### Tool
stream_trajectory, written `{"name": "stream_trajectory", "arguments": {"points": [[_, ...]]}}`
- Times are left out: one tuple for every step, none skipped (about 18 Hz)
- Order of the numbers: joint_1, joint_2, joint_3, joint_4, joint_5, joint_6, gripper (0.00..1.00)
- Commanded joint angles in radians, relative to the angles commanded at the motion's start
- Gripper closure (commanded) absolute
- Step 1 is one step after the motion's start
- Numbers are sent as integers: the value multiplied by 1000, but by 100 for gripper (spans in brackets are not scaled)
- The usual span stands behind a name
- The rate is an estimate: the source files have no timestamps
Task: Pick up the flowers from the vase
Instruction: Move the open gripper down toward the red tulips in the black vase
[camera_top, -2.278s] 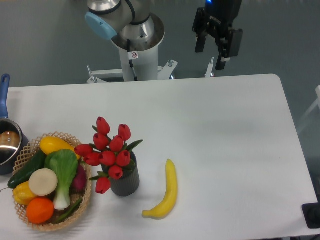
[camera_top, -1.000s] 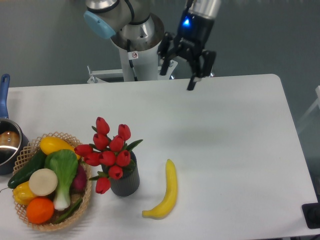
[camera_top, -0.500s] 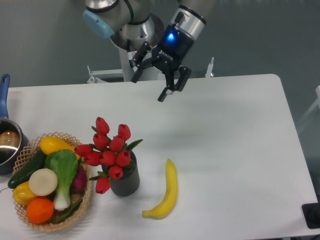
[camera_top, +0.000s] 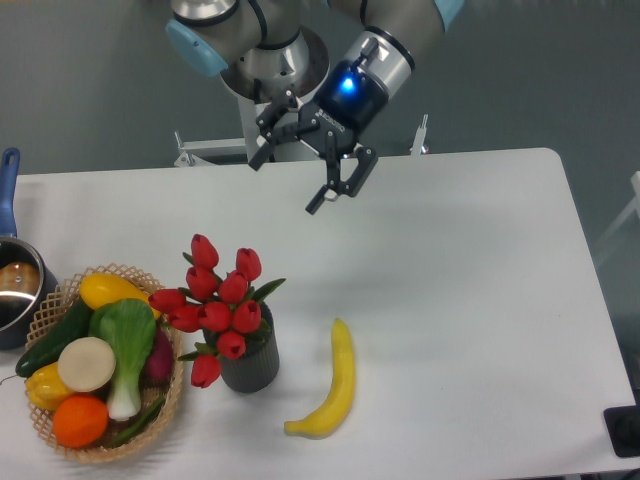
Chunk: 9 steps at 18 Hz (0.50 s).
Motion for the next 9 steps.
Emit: {"name": "stream_trajectory", "arguments": {"points": [[-47, -40, 18, 12, 0, -5, 0], [-51, -48, 25, 13, 1, -11, 0], [-52, -57, 25, 14, 6, -17, 0], [-52, -72, 29, 16, 9, -15, 0], [-55, -88, 43, 19, 11, -14, 0], [-57, -108, 58, 19, 11, -15, 0], [-57, -118, 63, 19, 12, -15, 0], [-57, -125, 63, 20, 12, -14, 0], [-58, -132, 66, 22, 12, -12, 0]]}}
